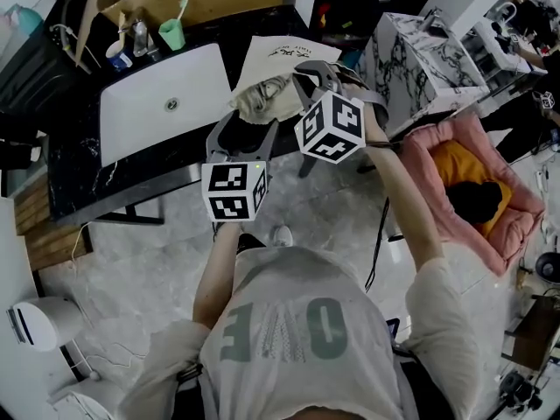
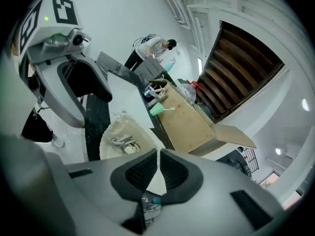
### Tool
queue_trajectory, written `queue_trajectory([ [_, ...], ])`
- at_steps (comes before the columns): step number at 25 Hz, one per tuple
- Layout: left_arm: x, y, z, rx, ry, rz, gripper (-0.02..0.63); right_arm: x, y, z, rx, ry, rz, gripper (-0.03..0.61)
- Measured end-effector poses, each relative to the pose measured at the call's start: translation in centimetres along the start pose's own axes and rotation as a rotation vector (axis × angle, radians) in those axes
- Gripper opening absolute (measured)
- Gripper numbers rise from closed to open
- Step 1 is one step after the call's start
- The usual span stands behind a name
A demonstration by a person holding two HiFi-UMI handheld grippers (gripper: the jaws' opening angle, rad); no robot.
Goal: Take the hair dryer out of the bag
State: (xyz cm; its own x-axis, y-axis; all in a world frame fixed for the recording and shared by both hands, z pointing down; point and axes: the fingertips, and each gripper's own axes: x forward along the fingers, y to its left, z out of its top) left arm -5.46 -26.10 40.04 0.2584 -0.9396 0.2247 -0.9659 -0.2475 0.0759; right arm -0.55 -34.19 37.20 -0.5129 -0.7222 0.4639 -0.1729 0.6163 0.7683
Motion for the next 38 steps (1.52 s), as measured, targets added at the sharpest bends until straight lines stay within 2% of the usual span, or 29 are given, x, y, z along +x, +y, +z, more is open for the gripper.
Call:
queue_trajectory([
  [2,1.2,-0.6,-0.3,0.065,0.047,-0.055,0.322,-0.1,0.0,-0.1,0.011,-0.004,0.001,0.040],
  [5,3.3,-1.3,-0.3,0.142,0.094,-0.114,0.288,-0.3,0.0,-0.2,0.037,-0.010,0.000,0.041],
  [10,6.1,-2.0,-0.1,0.264,0.091,-0.116,0.279,-0.4,0.3,-0.2,0.082,-0.026,0.015,0.040],
  [17,9.9,-2.9,-1.0,0.327,0.150,-0.177,0.246,-0.6,-0.1,-0.4,0.125,-0.036,0.027,0.040],
  [23,12.9,-1.2,-0.7,0.349,0.160,-0.115,0.242,-0.5,0.0,-0.5,0.180,-0.060,0.056,0.040],
  [28,14.4,0.3,0.4,0.284,0.140,-0.090,0.242,0.1,0.2,0.0,0.200,-0.082,0.082,0.040],
  [32,15.9,0.4,-0.1,0.344,0.190,-0.096,0.242,0.4,-0.2,-0.5,0.232,-0.087,0.083,0.040],
  [38,18.5,0.3,-2.2,0.447,0.317,-0.171,0.244,1.7,-0.4,-1.5,0.261,-0.082,0.101,0.040],
])
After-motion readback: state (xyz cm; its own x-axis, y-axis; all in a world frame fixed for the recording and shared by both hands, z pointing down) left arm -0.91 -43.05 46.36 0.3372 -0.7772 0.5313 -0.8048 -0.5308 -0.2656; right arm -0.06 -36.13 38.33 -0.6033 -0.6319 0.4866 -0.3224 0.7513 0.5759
